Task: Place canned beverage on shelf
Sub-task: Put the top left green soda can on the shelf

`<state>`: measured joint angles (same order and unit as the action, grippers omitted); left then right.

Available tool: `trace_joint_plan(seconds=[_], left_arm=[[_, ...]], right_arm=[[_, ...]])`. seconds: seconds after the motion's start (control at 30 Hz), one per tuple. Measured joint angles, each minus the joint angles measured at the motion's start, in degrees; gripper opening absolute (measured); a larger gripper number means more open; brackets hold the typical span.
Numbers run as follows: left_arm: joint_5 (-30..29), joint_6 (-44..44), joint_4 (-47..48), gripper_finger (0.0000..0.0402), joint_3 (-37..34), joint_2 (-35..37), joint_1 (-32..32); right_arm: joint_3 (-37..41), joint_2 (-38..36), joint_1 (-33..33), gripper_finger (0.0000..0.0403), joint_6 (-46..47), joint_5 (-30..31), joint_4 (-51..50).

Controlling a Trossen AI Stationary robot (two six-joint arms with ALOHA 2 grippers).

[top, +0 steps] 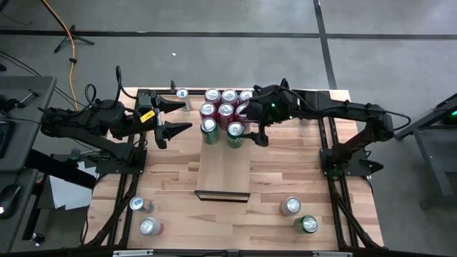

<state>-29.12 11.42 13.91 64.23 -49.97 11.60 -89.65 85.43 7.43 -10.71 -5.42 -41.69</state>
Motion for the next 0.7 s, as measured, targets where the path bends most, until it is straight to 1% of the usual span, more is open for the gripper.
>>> trace_joint_plan(seconds=[0.2,0.5,0.7], left_arm=[[0.0,0.0,0.0,0.0317,0.0,0.0,0.0],[0.0,0.4,0.0,0.0317,0.0,0.0,0.0],[0.0,0.5,0.0,0.0317,0.0,0.0,0.0]], right_arm=[[0.0,2.8,1.7,0.0397,-4.6,-5.3,-0.1],[0.0,6.0,1.7,0.0397,-6.7,-5.3,-0.1],[0.0,6.2,1.7,0.0395,-6.7,-5.3,-0.1]])
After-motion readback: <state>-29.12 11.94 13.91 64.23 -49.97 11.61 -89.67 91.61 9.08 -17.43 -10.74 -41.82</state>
